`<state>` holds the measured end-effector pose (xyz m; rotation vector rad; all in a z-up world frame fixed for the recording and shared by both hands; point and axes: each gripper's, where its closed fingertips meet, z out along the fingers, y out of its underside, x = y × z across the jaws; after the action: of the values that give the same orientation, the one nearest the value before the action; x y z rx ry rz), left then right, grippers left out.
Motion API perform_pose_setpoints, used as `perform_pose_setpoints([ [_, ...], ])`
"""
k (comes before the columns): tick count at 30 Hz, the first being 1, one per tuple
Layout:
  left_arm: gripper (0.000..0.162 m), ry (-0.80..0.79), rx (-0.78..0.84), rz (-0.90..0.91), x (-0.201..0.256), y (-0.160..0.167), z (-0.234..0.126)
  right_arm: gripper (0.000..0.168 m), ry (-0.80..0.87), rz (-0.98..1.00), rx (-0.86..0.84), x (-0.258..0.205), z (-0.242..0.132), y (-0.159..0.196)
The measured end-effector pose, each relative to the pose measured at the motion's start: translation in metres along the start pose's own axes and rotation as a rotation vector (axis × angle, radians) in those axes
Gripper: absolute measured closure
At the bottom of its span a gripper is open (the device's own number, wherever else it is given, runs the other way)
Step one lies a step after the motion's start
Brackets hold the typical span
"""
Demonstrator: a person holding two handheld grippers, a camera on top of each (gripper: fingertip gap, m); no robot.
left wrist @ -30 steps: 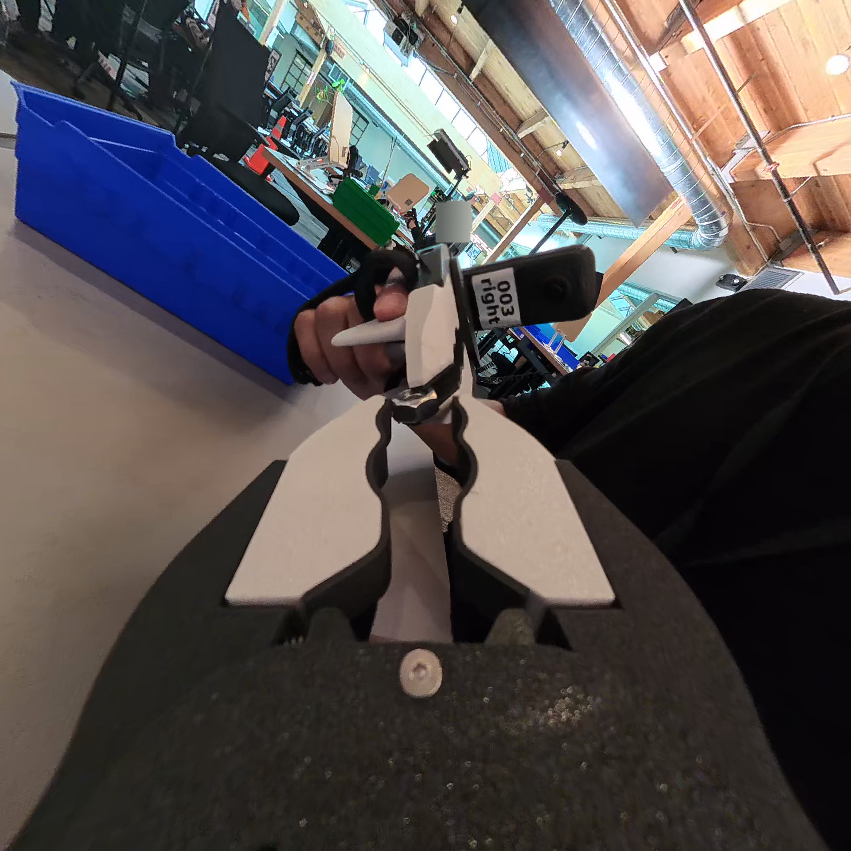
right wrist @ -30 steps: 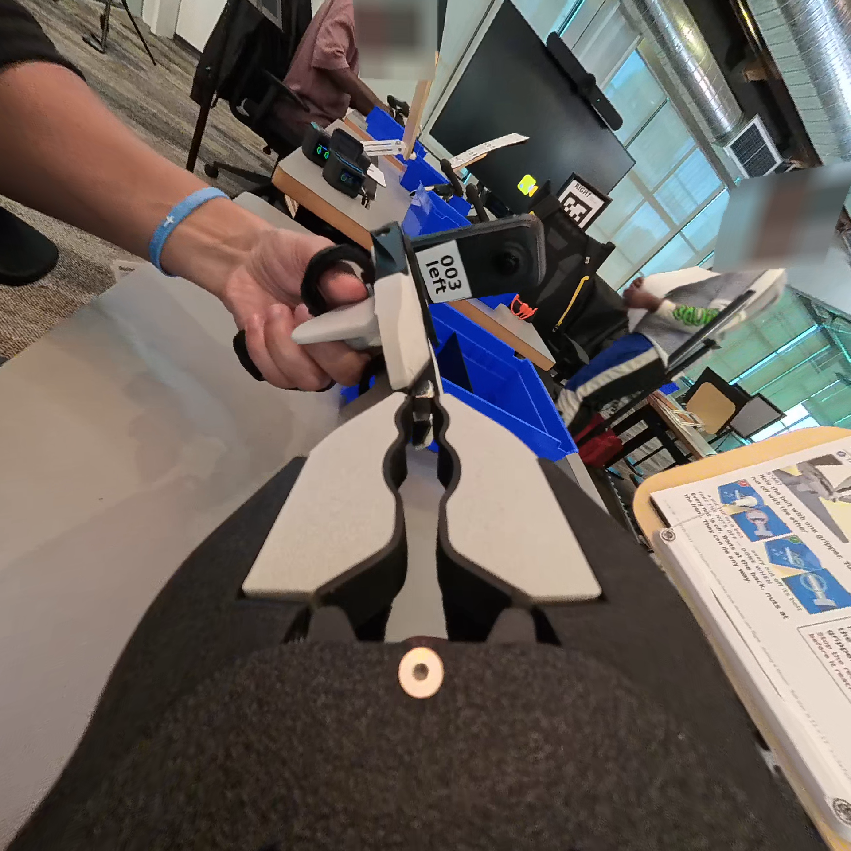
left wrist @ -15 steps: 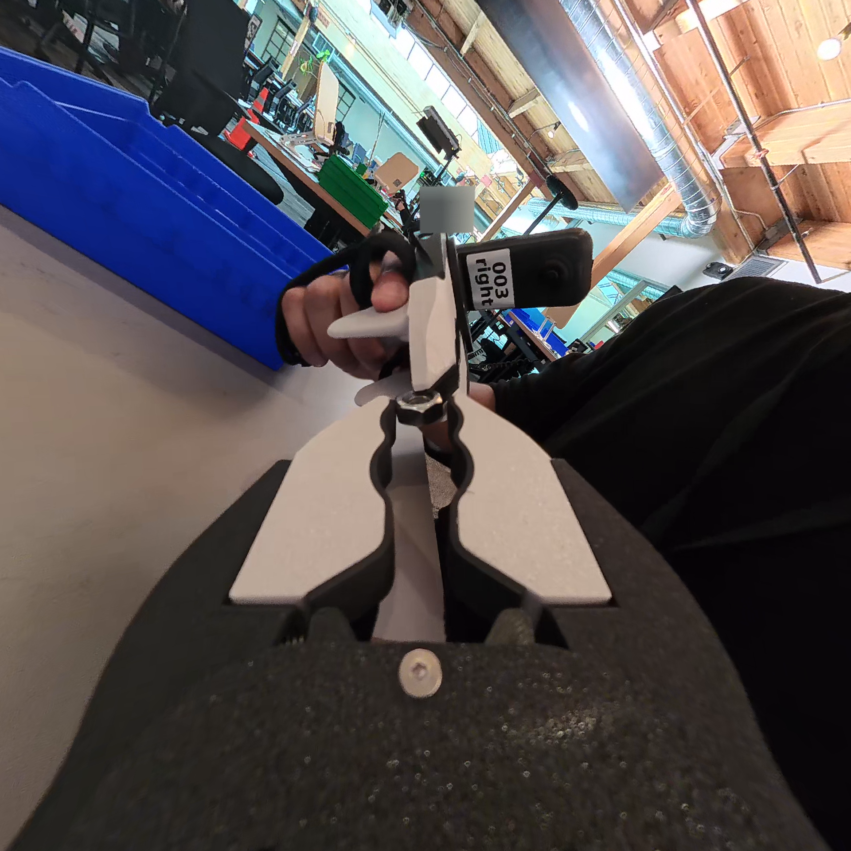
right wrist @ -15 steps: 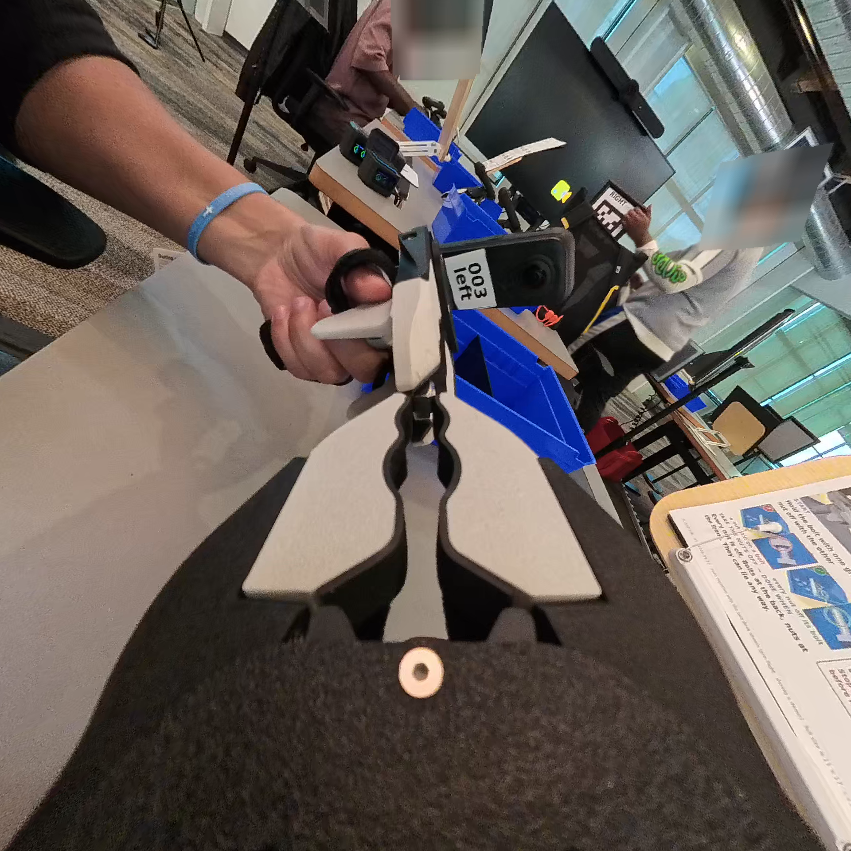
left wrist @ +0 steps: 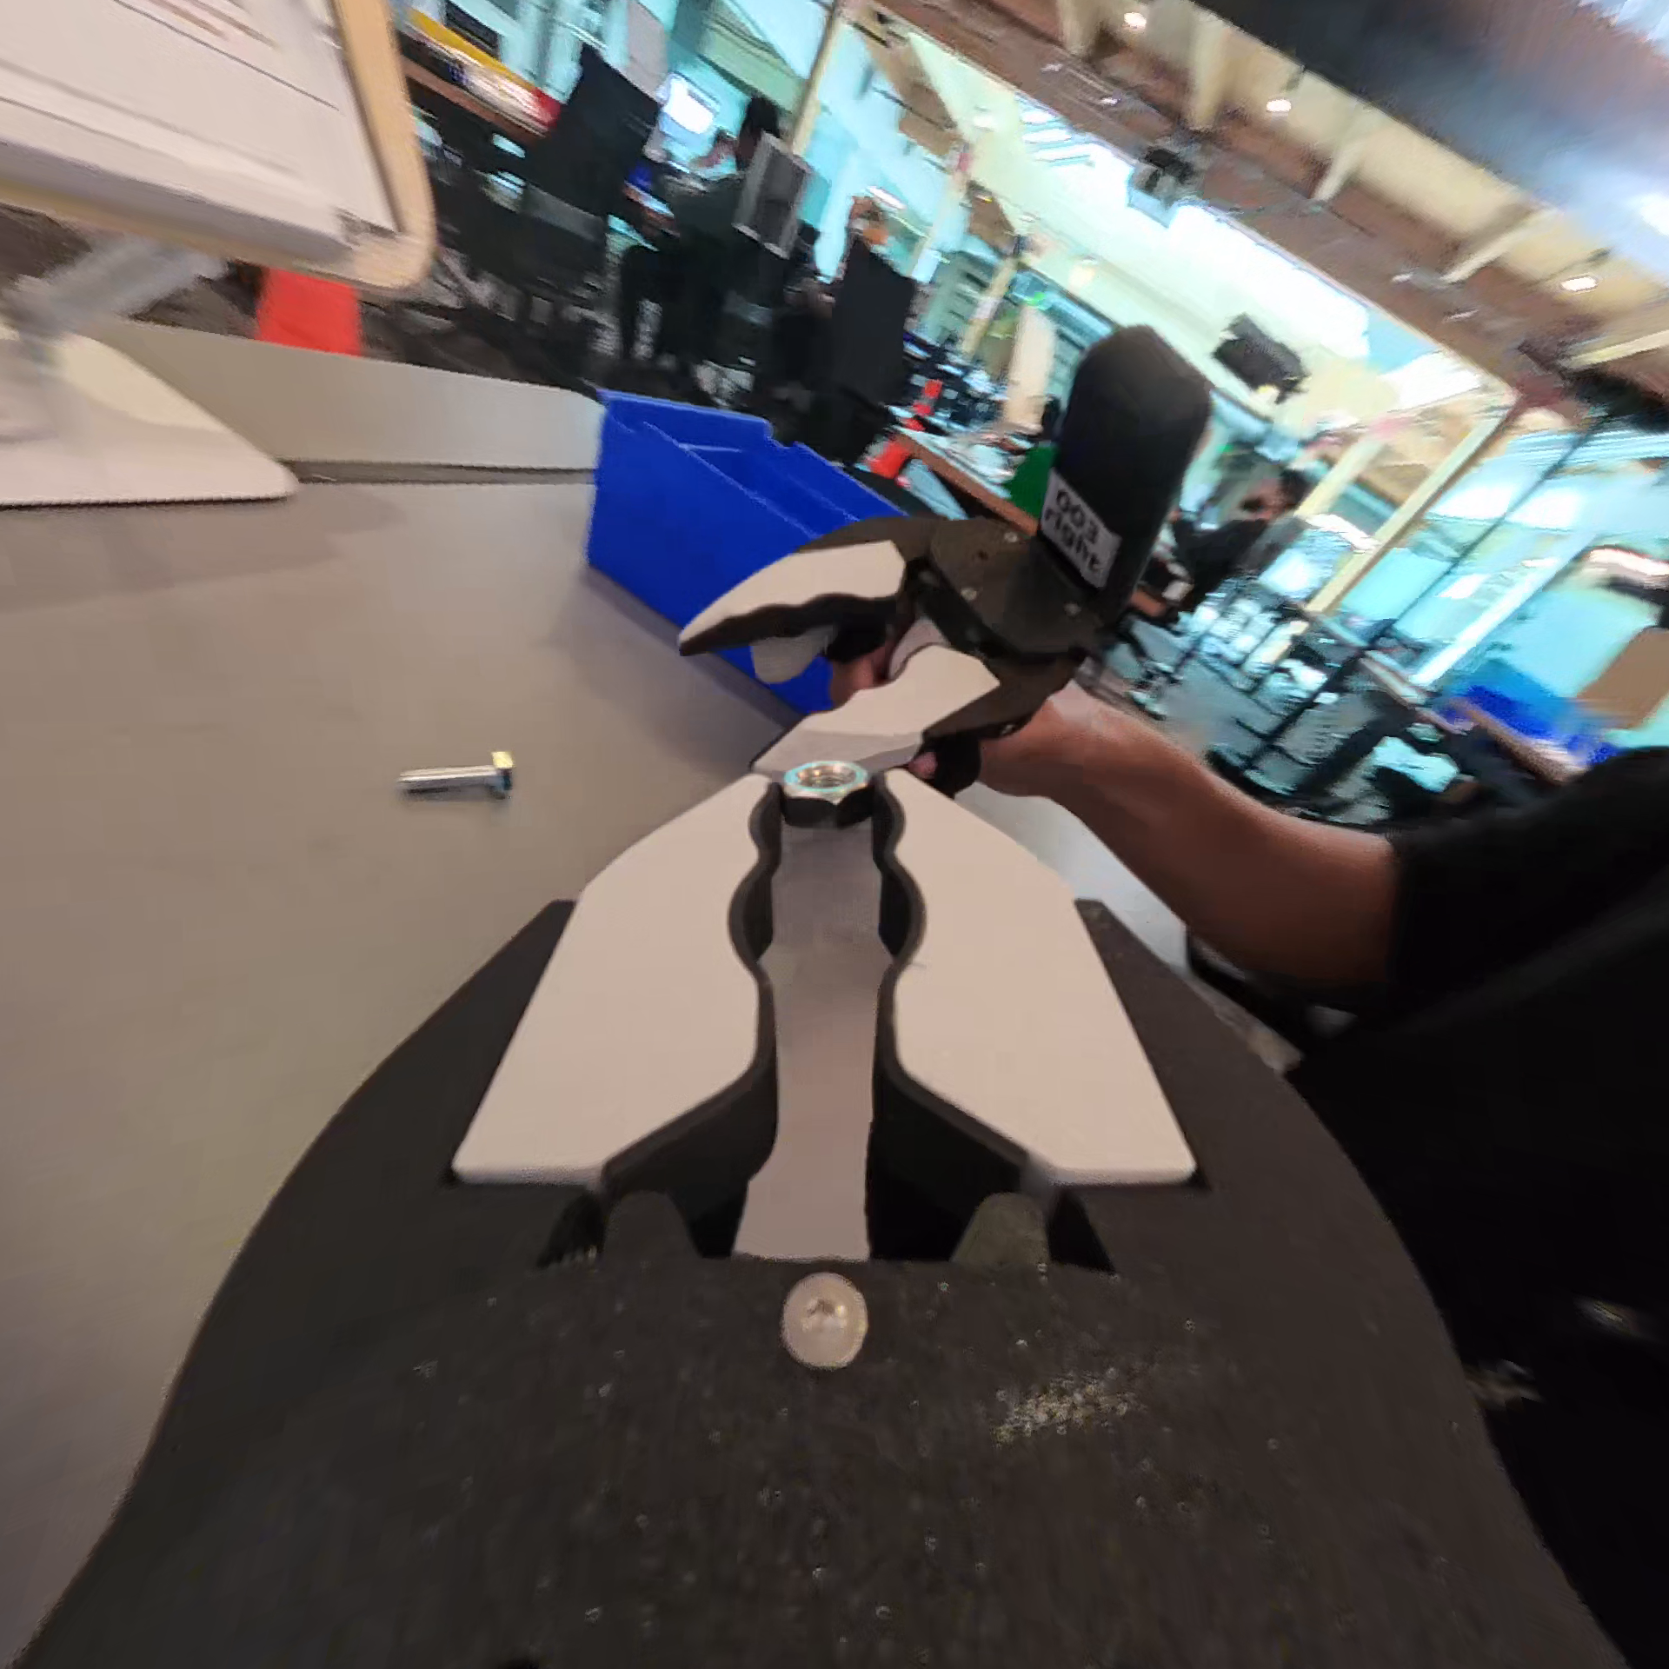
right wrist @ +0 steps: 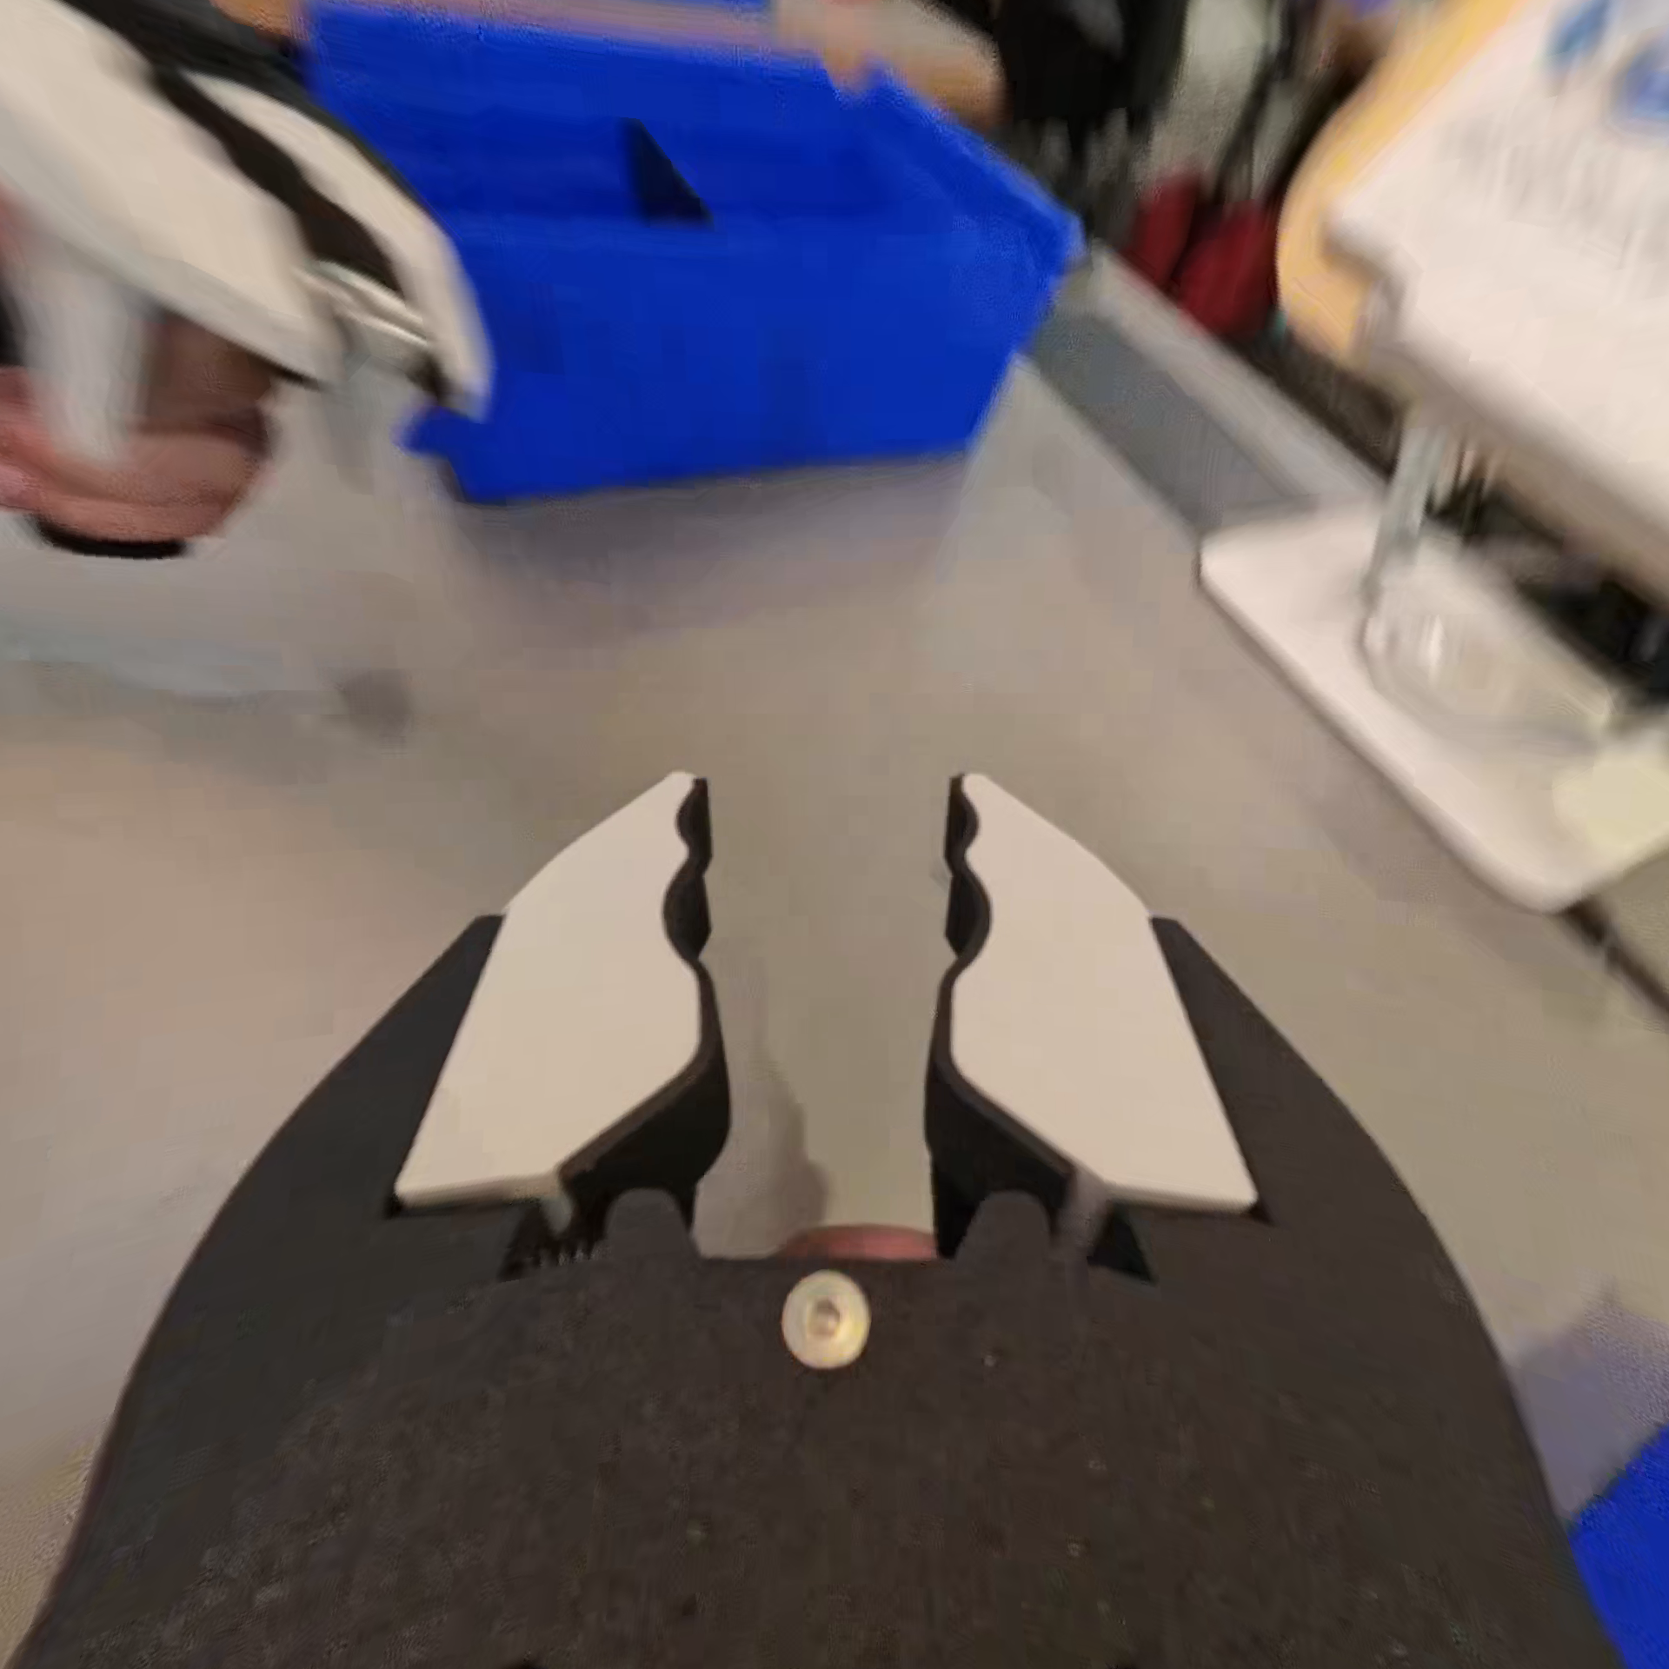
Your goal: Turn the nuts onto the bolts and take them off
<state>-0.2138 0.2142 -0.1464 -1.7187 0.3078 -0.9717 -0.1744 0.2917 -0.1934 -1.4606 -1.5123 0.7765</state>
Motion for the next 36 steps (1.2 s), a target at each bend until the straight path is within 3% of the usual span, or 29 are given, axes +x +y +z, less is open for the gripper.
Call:
perform_pose_setpoints([
  [5, 0.144, -0.011, 0.004, -0.020, 0.003, 0.009, 0.005, 0.115, 0.075, 0.142, -0.232, 0.030, 0.036, 0.050],
  [16, 0.144, 0.102, 0.054, -0.111, 0.012, 0.002, 0.000, 0.133, 0.009, 0.289, -0.346, 0.045, 0.068, 0.074],
  [19, 0.144, 0.114, 0.082, -0.129, 0.012, -0.005, 0.000, 0.149, 0.022, 0.263, -0.361, 0.047, 0.069, 0.076],
  [22, 0.144, 0.125, 0.111, -0.142, 0.011, -0.017, 0.004, 0.149, 0.023, 0.232, -0.346, 0.046, 0.069, 0.073],
  [25, 0.144, 0.112, 0.167, -0.154, 0.005, -0.043, 0.009, 0.149, 0.082, 0.109, -0.163, 0.049, 0.061, 0.042],
  [30, 0.144, 0.101, 0.357, -0.303, -0.018, -0.105, 0.012, 0.150, 0.200, -0.046, 0.263, 0.039, 0.020, -0.046],
  [36, 0.144, 0.206, 0.467, -0.539, -0.036, -0.127, 0.030, 0.149, 0.354, -0.144, 0.437, 0.032, -0.009, -0.108],
])
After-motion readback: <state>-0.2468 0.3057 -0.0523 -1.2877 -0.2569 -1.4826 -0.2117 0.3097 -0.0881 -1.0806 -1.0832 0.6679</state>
